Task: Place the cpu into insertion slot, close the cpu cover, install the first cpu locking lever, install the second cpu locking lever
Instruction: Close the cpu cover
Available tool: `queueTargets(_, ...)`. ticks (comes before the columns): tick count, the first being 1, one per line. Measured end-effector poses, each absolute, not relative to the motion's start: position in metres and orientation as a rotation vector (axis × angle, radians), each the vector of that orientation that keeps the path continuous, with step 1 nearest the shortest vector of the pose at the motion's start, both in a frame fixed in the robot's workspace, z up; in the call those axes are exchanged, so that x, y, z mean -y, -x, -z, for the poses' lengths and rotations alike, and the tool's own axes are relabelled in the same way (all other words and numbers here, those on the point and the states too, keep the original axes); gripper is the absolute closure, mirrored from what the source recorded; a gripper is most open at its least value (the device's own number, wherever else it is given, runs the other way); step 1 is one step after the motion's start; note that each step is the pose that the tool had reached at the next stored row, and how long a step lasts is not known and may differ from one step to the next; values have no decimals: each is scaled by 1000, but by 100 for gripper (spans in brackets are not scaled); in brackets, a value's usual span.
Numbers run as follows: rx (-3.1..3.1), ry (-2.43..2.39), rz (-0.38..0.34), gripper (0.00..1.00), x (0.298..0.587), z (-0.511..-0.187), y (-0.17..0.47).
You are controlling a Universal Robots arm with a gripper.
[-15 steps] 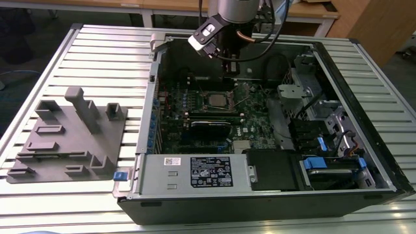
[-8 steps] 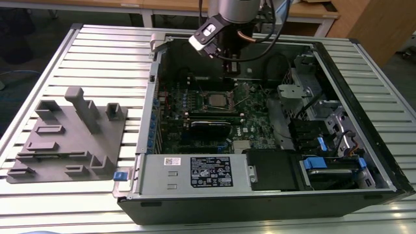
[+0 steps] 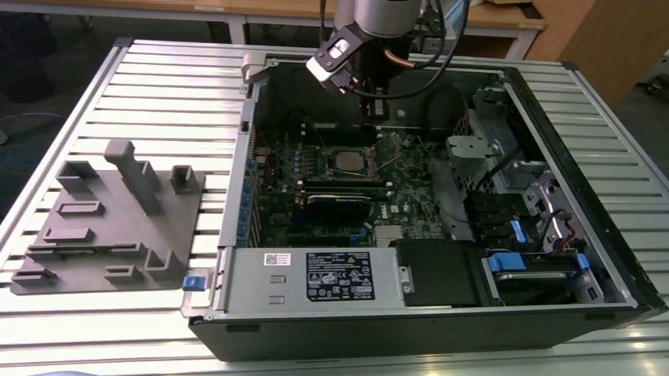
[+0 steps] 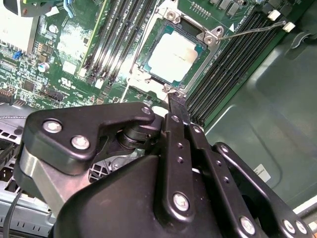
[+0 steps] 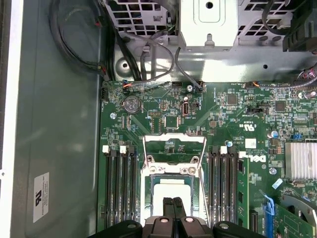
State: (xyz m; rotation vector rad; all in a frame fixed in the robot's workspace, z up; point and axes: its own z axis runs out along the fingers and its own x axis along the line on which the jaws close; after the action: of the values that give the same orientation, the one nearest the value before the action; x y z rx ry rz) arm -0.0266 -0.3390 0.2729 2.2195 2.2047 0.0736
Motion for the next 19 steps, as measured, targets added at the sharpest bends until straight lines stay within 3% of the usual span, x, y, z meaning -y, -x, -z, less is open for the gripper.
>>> queueTargets(19, -2204, -2220, -73, 89, 339, -273, 21)
